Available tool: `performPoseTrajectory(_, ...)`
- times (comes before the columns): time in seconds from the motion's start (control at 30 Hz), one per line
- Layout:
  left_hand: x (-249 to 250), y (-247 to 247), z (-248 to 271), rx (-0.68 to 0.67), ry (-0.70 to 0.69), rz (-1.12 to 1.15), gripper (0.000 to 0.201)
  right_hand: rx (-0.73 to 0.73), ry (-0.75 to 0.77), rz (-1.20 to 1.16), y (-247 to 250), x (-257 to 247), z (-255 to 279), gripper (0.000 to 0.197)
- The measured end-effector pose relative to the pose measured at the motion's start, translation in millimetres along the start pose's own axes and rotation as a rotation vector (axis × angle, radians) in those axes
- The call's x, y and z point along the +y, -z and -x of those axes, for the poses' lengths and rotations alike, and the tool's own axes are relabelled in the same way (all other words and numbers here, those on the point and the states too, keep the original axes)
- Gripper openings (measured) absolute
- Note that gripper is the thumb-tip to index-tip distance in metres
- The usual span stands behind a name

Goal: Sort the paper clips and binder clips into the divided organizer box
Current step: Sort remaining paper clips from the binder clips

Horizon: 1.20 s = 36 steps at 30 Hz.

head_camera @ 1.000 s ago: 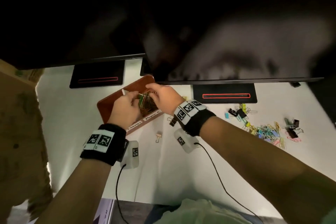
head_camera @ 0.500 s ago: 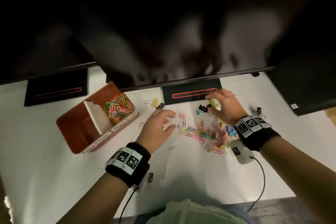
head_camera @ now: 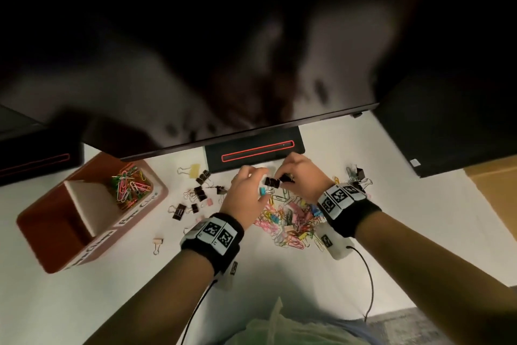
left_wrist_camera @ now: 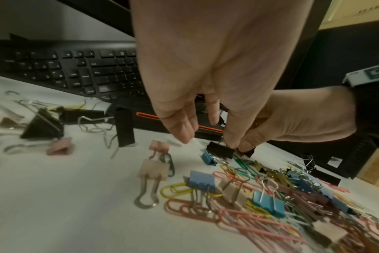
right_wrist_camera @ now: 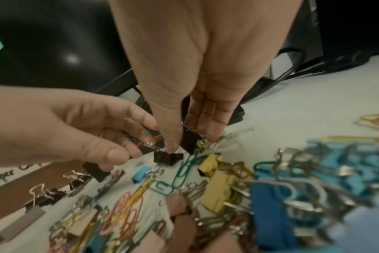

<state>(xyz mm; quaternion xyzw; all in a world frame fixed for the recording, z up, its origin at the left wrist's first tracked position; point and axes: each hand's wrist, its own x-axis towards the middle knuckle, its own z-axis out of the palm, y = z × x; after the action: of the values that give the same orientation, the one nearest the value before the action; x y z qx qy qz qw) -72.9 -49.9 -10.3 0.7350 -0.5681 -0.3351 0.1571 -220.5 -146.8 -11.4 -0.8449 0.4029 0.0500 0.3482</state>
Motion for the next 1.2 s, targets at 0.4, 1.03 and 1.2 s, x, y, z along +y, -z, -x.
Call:
performPoseTrajectory(0.4,7,-12,-25,0.079,0.043,0.068,0.013,0.175,-0.027,0.005,37,56,13,0.023)
performPoseTrajectory(1.03,-32,0,40,0.123,0.122,-0.028,0.037,-0.116,0.015,0.243,13,36,10,0.046)
performPoseTrajectory(1.2,-34,-5,35,0.166,0.141,-0.075,0.029,-0.108,0.026,0.217,18,39,10,0.021)
